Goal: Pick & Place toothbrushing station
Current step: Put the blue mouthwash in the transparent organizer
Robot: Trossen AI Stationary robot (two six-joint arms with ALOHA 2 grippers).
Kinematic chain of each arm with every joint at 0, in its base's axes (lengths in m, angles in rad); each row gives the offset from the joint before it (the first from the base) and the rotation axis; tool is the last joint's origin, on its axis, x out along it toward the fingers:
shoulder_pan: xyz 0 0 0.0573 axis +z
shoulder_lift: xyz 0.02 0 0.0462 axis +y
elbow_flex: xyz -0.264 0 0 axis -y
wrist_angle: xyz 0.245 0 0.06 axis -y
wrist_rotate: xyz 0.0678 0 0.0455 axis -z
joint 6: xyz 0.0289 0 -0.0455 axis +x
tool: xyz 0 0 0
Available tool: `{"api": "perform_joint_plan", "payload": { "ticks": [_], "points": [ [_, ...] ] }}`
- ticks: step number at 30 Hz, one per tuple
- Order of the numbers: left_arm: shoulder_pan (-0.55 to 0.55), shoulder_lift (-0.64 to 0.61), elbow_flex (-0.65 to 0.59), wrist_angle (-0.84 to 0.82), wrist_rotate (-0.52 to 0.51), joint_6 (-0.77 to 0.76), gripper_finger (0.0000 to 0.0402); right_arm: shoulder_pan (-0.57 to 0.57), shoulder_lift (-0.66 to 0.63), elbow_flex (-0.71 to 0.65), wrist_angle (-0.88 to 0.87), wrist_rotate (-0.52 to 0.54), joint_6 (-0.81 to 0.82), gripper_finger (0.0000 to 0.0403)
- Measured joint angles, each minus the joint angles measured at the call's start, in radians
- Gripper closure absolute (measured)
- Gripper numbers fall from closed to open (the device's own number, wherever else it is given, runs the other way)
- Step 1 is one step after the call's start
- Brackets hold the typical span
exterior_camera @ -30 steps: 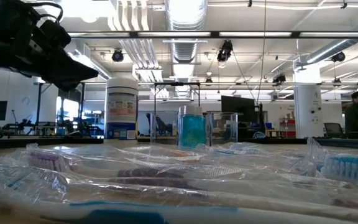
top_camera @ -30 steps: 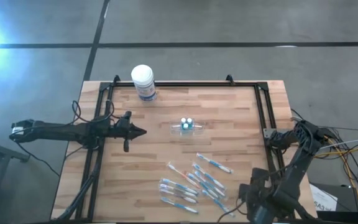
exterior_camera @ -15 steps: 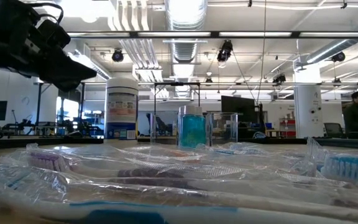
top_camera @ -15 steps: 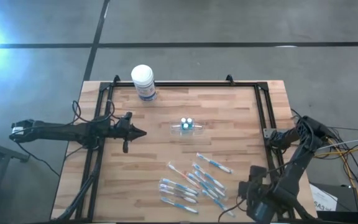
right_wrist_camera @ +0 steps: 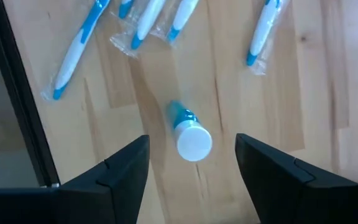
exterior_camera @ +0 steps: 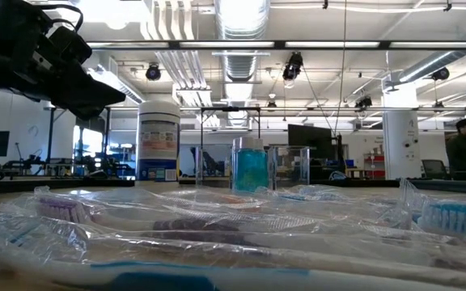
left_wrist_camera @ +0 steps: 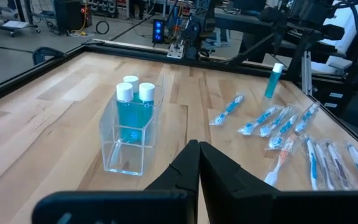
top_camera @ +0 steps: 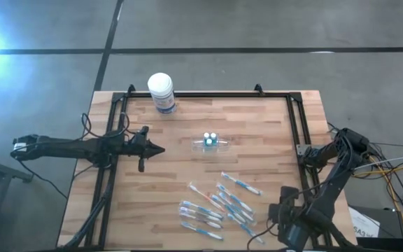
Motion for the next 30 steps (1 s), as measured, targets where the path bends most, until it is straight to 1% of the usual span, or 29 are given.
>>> {"api": "perform_joint_plan", "payload": {
  "ticks": [7, 17, 24, 30],
  "points": [
    [0.0, 0.0, 0.0, 0.0, 0.0, 0.0, 0.0388, -0.002, -0.006, -0.032, 0.079, -0.012, 0.002, 0.0171],
    [0.0, 0.0, 0.0, -0.004, 0.0, -0.002, 0.0388, -0.003, -0.007, -0.075, 0.09, -0.016, 0.005, 0.0177],
    [0.0, 0.0, 0.0, -0.004, 0.0, -0.002, 0.0388, -0.008, -0.007, -0.103, 0.163, -0.02, 0.004, 0.0177],
    [0.0, 0.0, 0.0, -0.004, 0.0, -0.004, 0.0388, -0.012, -0.008, -0.119, 0.16, -0.023, 0.004, 0.0178]
  ]
}}
